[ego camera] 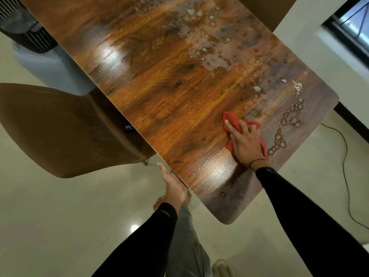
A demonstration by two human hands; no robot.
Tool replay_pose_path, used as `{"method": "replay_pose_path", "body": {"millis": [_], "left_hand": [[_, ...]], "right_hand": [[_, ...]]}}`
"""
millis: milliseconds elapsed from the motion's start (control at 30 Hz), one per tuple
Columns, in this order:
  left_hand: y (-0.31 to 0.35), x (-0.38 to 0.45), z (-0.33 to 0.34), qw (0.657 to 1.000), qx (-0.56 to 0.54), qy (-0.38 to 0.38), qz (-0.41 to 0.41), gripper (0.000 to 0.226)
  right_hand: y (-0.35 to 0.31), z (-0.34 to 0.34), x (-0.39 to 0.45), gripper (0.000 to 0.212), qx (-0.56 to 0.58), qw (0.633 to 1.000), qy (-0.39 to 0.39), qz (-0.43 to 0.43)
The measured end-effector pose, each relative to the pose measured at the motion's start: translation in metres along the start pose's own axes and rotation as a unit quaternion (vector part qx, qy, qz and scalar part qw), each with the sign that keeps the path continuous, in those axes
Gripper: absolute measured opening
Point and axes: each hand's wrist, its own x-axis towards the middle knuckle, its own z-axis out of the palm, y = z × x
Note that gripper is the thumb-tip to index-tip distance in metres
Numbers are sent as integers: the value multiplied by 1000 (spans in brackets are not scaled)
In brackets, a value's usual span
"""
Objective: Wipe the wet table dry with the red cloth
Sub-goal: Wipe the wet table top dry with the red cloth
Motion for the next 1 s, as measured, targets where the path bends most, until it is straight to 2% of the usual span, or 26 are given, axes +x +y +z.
{"method": "replay_pose_path", "body": {"millis": [100,167,233,300,400,467,567,667,767,833,900,1000], "left_hand": [[-2,-1,1,1000,-23,0,-2,119],[-1,-2,-1,1000,-30,-3,-1,116],[-1,-3,-1,1000,-30,-8,-2,117],[-4,-7,2,999,-32,-7,-2,117],[-10,-11,6,999,-37,-7,-1,116],[-16,-15,6,999,-32,-23,2,115],[-24,-18,-1,999,4,-41,0,114],[-32,-20,-4,999,-11,-34,-1,112],[-41,-21,-2,999,-22,-28,1,112],[-49,-23,1,999,-31,-27,-1,112],[-56,-26,4,999,-42,-18,-1,116],[-69,-29,5,998,-56,10,3,115]], "right_hand": [[18,-2,11,53,15,987,30,157],[8,1,8,53,32,959,43,278],[-13,2,0,54,41,938,42,341],[-39,2,-16,57,27,952,25,303],[-85,11,-55,59,23,990,-9,140],[-115,22,-89,60,27,999,-15,18],[-130,35,-131,61,-4,991,-33,-133],[-109,41,-139,64,-16,970,-28,-240],[-74,40,-129,78,-50,935,-53,-347],[-45,35,-112,81,-60,934,-47,-349],[-16,27,-88,80,-51,957,-31,-285],[25,16,-57,65,-39,986,-12,-160]]}}
